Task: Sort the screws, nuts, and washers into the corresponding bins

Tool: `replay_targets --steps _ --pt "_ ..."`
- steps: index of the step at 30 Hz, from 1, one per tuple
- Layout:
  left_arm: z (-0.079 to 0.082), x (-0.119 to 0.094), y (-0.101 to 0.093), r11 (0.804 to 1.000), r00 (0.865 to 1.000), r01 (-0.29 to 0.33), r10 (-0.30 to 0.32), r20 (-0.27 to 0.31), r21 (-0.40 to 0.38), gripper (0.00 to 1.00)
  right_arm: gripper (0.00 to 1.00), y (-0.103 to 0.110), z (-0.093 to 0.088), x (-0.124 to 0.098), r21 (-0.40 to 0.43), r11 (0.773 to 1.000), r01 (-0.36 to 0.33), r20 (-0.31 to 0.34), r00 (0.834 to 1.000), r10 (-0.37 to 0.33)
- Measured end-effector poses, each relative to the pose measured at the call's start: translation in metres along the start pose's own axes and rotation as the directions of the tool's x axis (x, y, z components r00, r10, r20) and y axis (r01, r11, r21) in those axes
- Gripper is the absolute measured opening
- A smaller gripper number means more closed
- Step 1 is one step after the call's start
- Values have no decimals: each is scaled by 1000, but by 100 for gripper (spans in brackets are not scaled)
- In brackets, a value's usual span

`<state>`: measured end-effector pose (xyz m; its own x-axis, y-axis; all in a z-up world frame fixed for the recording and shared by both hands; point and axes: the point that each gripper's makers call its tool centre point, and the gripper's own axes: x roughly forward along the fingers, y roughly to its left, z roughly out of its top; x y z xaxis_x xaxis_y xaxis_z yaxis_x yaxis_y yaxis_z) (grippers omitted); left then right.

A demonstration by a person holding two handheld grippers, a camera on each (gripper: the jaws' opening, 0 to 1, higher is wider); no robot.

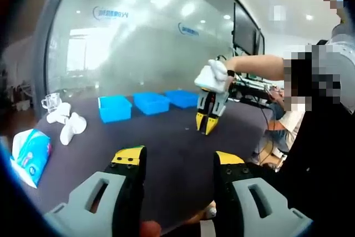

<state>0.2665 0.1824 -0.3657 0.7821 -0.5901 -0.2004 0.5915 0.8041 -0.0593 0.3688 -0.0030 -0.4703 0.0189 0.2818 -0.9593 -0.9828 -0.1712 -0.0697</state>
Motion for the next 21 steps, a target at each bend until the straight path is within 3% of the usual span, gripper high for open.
replay_targets --steps 10,17,21 --pt "0 0 0 1000 1000 -5 5 1 -3 46 2 6 0 3 16 998 -63 -6 998 63" --pt "1 -2 -1 1000 1000 -6 6 3 -1 46 2 8 0 -1 6 999 -50 -11 999 50" --pt "3 -3 0 1000 1000 -12 12 10 3 46 2 11 3 -8 12 999 -30 19 999 30"
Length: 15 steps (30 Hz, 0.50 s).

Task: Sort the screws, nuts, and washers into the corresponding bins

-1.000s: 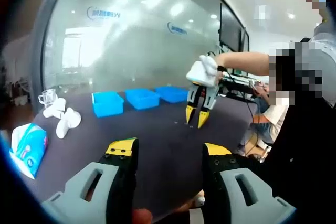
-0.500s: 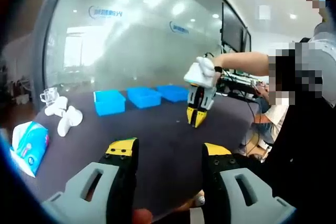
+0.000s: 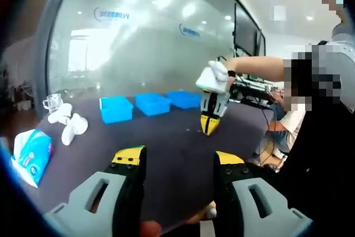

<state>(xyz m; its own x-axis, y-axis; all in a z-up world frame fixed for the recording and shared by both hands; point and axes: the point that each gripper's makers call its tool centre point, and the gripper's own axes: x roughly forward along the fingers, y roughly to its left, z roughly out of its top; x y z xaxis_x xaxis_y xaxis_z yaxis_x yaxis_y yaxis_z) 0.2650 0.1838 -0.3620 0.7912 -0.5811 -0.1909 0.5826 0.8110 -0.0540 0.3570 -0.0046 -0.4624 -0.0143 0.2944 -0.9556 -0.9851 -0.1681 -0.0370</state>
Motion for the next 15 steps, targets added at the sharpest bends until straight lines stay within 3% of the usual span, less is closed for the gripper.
replay_targets --steps 4,8,10,12,15 --pt "4 -2 4 1000 1000 -18 18 21 -3 46 2 -4 8 -11 34 997 66 90 994 -69" --pt "9 -4 8 1000 999 -27 27 39 -4 46 2 -8 15 -35 116 986 121 212 967 -144" --pt "11 -5 9 1000 999 -29 29 46 1 46 2 -8 19 -48 165 975 152 282 940 -194" --pt "13 -5 9 1000 998 -29 29 53 2 46 2 -10 21 -64 232 955 185 352 899 -260" --pt "17 -5 10 999 997 -32 32 65 4 46 2 -12 18 -80 296 928 228 401 852 -337"
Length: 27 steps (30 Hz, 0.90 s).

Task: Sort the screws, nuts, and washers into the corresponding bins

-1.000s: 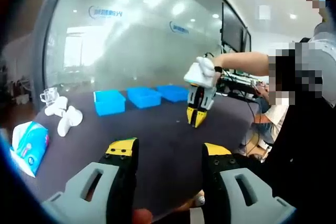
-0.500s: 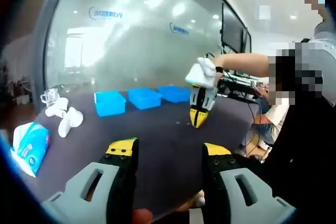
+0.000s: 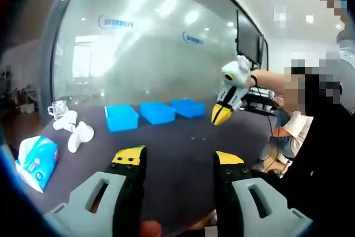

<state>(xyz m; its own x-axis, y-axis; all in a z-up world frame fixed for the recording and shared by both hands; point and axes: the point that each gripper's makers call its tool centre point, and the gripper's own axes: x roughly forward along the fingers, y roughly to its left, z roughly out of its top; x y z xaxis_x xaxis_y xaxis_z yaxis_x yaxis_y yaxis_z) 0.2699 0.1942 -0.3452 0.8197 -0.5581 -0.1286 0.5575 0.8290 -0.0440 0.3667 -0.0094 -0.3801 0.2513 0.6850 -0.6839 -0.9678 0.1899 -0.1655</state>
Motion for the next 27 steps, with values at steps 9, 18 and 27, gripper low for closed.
replay_targets --steps 9,18,27 --pt "7 3 4 1000 1000 -4 4 26 0 46 2 -22 9 -51 161 943 290 242 915 -323" --pt "17 3 5 1000 999 -21 20 51 16 46 2 -26 13 -91 401 788 468 388 692 -608" --pt "21 2 5 999 998 -30 29 58 28 47 2 -20 9 -105 508 703 498 410 578 -706"
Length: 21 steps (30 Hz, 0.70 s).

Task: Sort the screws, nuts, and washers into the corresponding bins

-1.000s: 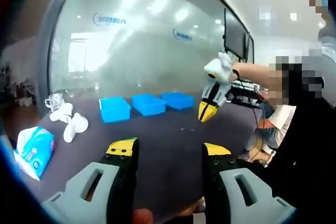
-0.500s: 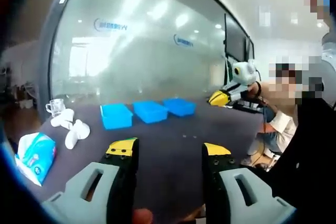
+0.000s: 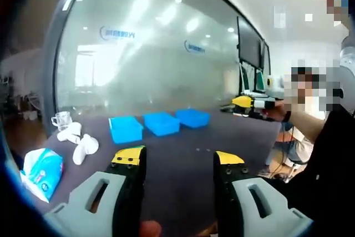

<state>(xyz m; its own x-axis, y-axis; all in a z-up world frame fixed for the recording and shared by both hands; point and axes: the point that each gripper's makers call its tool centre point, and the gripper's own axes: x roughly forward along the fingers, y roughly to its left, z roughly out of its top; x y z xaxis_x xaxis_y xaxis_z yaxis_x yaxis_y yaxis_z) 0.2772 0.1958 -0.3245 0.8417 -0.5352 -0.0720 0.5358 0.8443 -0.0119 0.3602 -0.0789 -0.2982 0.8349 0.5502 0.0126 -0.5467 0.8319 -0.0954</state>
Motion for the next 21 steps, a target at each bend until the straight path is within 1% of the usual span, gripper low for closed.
replay_targets --steps 4,8,11,14,16,19,21 --pt "3 1 -2 1000 1000 2 -2 4 3 47 2 0 7 10 2 1000 9 20 1000 -9" --pt "4 1 -3 1000 1000 4 -4 4 8 47 2 -4 20 24 41 999 19 47 999 -21" --pt "6 0 -3 1000 1000 3 -3 4 13 47 2 -7 29 35 35 999 25 60 998 -27" --pt "8 -1 0 1000 1000 -6 6 11 9 47 2 -9 36 52 33 999 15 63 998 -17" --pt "9 -1 2 1000 1000 -12 12 13 10 47 2 -8 40 67 30 1000 3 64 998 -5" --pt "10 -2 4 1000 1000 -18 18 17 8 47 2 -13 42 89 16 1000 1 57 998 -2" --pt "10 -2 6 1000 1000 -23 23 19 7 47 2 -15 42 102 29 1000 -6 48 999 4"
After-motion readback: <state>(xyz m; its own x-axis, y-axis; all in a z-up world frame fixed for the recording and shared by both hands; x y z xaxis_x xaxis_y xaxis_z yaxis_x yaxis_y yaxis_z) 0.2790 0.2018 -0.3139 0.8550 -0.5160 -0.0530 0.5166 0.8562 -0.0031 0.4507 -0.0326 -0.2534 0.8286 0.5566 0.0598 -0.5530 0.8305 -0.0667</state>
